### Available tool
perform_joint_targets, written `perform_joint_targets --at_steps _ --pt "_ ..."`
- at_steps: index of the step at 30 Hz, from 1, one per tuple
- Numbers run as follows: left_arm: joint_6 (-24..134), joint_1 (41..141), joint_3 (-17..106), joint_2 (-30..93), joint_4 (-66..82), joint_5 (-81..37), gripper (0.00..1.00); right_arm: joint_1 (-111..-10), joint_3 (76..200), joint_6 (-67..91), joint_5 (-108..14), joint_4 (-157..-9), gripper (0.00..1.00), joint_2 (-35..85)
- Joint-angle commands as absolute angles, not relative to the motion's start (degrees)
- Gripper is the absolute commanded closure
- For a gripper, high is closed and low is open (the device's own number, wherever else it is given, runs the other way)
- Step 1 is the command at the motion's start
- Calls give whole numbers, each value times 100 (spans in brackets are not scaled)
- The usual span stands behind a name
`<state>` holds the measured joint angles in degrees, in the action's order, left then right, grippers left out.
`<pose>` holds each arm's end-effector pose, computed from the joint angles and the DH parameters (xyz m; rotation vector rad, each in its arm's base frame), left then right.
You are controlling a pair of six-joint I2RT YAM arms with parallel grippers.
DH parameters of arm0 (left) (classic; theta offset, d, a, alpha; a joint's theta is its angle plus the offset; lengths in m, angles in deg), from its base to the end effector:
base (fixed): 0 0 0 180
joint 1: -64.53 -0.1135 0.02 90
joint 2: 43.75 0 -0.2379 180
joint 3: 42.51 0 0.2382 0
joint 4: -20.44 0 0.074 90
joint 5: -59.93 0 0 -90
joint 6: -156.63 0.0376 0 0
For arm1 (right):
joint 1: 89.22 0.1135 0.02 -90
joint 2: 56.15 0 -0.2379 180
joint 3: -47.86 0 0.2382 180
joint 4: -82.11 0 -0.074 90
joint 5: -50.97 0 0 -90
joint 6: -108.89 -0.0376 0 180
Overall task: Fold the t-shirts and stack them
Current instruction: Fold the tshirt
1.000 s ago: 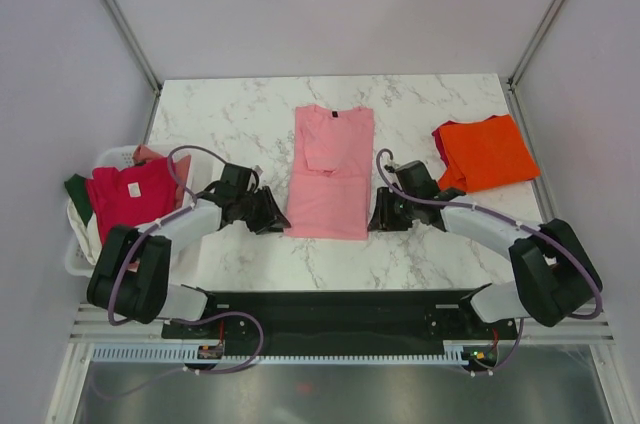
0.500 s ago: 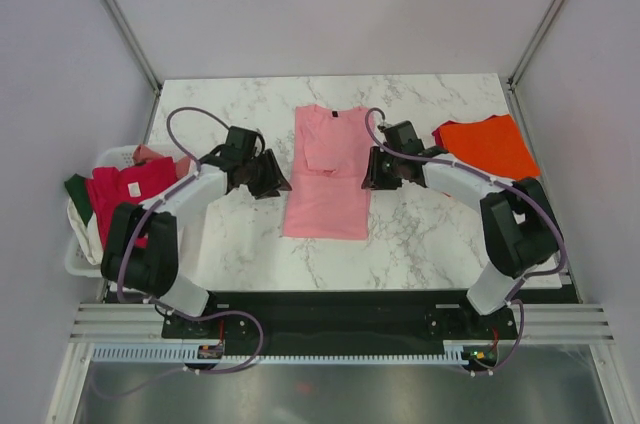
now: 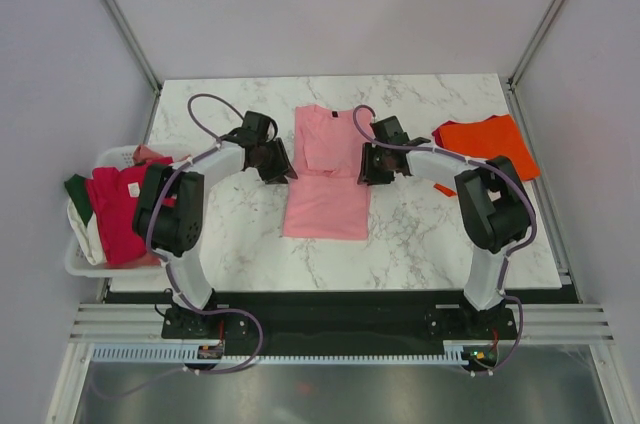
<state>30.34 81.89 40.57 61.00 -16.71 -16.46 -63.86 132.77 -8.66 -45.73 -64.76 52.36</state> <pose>0.3402 -0.1156 0.1610 -0.3544 2.6710 -0.6258 0.3369 0.1645 0.1506 0.0043 2.6307 0.4879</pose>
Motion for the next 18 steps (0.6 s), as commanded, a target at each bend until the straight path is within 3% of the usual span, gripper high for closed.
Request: perform_joint_targets --at_steps 1,6,10,12,18 --pt "3305 8175 4318 6321 -1586 -1715 58 -6408 13513 -774 -4351 -6476 60 5319" --pt "3288 8175 4362 6471 -1489 -1671 63 -6426 13548 -730 -4369 -6476 69 5433" --pt "3305 8175 4441 6559 -1471 -1680 71 -6426 13566 -747 -4413 -6476 85 5416" --pt "3314 8167 4450 6559 -1480 -1723 71 -6417 13575 -739 -4413 -6485 90 5372" --pt "3393 8175 4424 6524 -1471 -1776 58 -6426 13575 -703 -4404 -6467 100 5327"
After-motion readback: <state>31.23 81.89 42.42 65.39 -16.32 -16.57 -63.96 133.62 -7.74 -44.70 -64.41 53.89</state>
